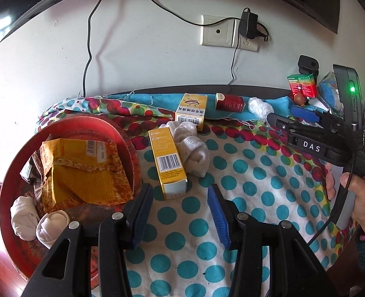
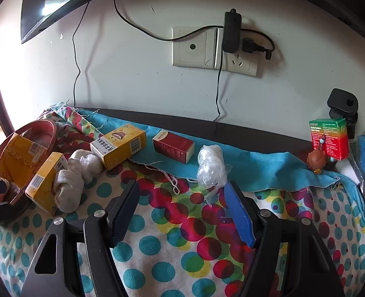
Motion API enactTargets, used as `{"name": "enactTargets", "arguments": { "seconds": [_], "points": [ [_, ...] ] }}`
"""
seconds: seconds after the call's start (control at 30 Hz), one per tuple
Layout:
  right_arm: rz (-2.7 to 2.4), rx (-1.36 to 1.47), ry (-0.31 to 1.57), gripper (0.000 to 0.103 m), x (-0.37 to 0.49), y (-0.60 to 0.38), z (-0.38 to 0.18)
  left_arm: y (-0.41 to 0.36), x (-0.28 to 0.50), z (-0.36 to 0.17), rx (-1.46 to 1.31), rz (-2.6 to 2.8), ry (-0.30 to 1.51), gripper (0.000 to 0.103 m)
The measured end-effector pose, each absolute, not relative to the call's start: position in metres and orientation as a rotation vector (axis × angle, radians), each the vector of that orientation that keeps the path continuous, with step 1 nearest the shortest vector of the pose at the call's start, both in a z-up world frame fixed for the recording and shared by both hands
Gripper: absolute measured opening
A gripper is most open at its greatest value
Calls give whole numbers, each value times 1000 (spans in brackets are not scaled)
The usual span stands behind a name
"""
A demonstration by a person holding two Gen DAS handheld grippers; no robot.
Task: Organize objects
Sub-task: 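Grasp the clear plastic bag with the right gripper while the left gripper approaches the yellow box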
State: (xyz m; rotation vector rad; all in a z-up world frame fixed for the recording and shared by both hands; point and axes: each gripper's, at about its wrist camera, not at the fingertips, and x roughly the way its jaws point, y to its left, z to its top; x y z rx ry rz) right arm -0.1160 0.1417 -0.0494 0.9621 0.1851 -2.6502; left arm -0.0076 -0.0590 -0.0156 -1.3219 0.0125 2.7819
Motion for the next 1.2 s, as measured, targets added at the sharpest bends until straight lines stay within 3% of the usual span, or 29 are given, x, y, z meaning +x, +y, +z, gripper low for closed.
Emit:
{"name": "enactTargets", "arguments": {
  "seconds": [0.9,1.1,1.2],
  "points": [
    [-2649,1135,134,69,-192,145,-88,-64,-29,-46,-1406,2724,-98,47],
    [-2616,1170,113,59,-200,144,-92,-55,-30,-46,-1361,2687,-125,47],
    [-2597,1192,97,46,-204,145,-95,-53,-32,-47,-1372,2702,-123,47]
  ]
}}
